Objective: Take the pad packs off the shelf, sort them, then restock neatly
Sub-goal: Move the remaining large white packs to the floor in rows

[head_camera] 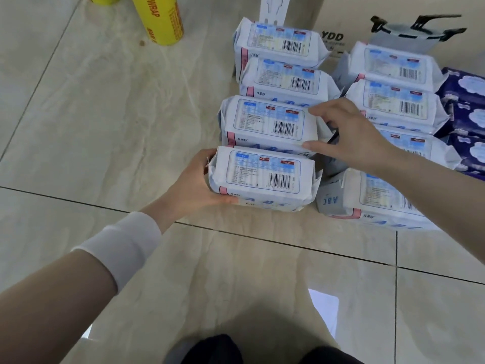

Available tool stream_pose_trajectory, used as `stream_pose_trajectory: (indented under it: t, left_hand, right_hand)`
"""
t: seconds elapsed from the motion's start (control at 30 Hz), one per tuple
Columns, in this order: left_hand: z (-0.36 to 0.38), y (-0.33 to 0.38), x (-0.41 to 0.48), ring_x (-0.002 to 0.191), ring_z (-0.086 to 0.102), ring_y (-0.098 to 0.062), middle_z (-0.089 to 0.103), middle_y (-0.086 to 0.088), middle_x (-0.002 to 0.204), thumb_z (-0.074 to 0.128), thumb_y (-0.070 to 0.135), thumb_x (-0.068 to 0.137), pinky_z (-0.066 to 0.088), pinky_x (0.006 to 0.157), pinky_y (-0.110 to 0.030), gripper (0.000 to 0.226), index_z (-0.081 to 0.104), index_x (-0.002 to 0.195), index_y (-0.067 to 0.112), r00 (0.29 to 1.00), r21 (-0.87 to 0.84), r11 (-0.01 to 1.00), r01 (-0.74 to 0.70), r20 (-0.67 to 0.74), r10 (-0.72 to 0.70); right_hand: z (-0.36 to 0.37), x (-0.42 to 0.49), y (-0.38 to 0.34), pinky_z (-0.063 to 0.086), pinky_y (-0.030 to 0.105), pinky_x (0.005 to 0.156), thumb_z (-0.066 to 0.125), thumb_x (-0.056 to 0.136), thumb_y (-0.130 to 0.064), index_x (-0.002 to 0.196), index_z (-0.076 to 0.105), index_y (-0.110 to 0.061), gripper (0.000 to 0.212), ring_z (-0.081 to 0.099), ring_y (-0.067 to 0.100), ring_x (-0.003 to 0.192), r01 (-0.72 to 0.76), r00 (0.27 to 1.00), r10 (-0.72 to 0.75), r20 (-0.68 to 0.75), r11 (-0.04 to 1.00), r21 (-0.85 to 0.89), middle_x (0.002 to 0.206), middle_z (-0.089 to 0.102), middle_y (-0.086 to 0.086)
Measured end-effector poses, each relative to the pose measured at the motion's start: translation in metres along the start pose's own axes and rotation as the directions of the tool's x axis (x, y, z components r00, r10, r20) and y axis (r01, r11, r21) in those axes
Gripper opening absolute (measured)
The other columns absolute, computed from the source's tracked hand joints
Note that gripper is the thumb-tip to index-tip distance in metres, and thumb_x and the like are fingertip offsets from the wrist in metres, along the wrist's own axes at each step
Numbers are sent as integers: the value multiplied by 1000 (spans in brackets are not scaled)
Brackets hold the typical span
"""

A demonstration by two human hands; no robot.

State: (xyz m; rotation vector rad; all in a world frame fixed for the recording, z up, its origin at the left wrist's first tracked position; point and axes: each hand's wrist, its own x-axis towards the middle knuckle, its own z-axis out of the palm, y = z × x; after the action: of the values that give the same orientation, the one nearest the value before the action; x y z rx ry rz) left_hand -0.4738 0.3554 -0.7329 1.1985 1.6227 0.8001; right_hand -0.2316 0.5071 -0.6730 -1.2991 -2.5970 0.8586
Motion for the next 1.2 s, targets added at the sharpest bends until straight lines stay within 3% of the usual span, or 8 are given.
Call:
stream_pose_trajectory:
  t: [0.1, 0.17, 0.3, 0.4, 0.5, 0.67, 0.9, 1.2]
  left_hand:
    - [-2, -7, -8, 89, 66, -9, 61, 1, 113, 86, 35, 42, 56, 63, -30, 92, 46, 122, 13, 998, -101, 994, 43, 57, -38]
    - [-4, -11, -15, 82, 67, -10, 61, 3, 110, 85, 32, 40, 55, 55, -27, 87, 45, 117, 19, 993, -172, 980, 97, 83, -83]
    - [-6, -9, -25, 101, 61, -2, 64, 11, 110, 82, 40, 42, 51, 78, -19, 76, 50, 110, 26, 993, -185, 975, 120, 31, -117]
    - [-8, -9, -27, 101, 63, -5, 65, 4, 111, 82, 34, 48, 50, 76, -18, 78, 51, 116, 11, 991, -206, 970, 131, 57, -122]
    - [-10, -8, -32, 94, 64, 2, 66, 11, 104, 81, 32, 48, 50, 71, -14, 68, 52, 107, 20, 986, -254, 953, 163, 67, -150]
    - [-13, -10, -38, 90, 65, 4, 68, 15, 101, 80, 11, 67, 50, 68, -12, 52, 51, 107, 28, 979, -264, 942, 205, 79, -190]
    - [-12, -9, -38, 92, 65, 3, 69, 25, 95, 75, 18, 75, 50, 66, -11, 43, 52, 107, 34, 969, -265, 932, 246, 103, -227]
    - [-17, 7, -48, 101, 64, -8, 70, 13, 105, 77, 42, 50, 53, 79, -27, 62, 55, 107, 36, 951, -281, 909, 307, 134, -279]
  right_hand:
    - [0, 4, 0, 33, 31, 107, 72, 75, -32, 134, 46, -8, 69, 39, 21, 125, 30, 999, -31, -8, 999, -26, 131, 43, 13]
    - [1, 7, 0, 31, 29, 107, 73, 73, -34, 136, 44, -8, 74, 37, 20, 126, 33, 999, -34, -7, 999, -37, 131, 42, 13]
    - [5, 8, -1, 17, 10, 99, 80, 67, -31, 140, 37, -10, 87, 32, 19, 129, 2, 1000, -1, 29, 999, -42, 134, 37, 13]
    - [8, 10, -1, 14, 10, 99, 84, 61, -32, 143, 32, -11, 99, 30, 19, 131, -25, 999, 27, 42, 998, -53, 135, 33, 12]
    - [9, 12, -3, 14, 13, 102, 86, 56, -31, 144, 28, -10, 108, 27, 21, 131, -43, 997, 48, 65, 997, -63, 134, 29, 14]
    - [12, 12, -4, 15, 15, 102, 86, 60, -27, 142, 32, -8, 100, 29, 24, 129, -67, 994, 73, 79, 995, -80, 132, 29, 16]
    - [24, 8, -6, 22, 25, 105, 86, 60, -28, 143, 27, -12, 103, 28, 20, 133, -90, 993, 92, 68, 995, -34, 141, 32, 9]
    - [5, 1, -24, 17, 9, 94, 81, 67, -29, 139, 37, -14, 87, 34, 15, 130, -127, 992, 127, 0, 990, 66, 139, 42, 4]
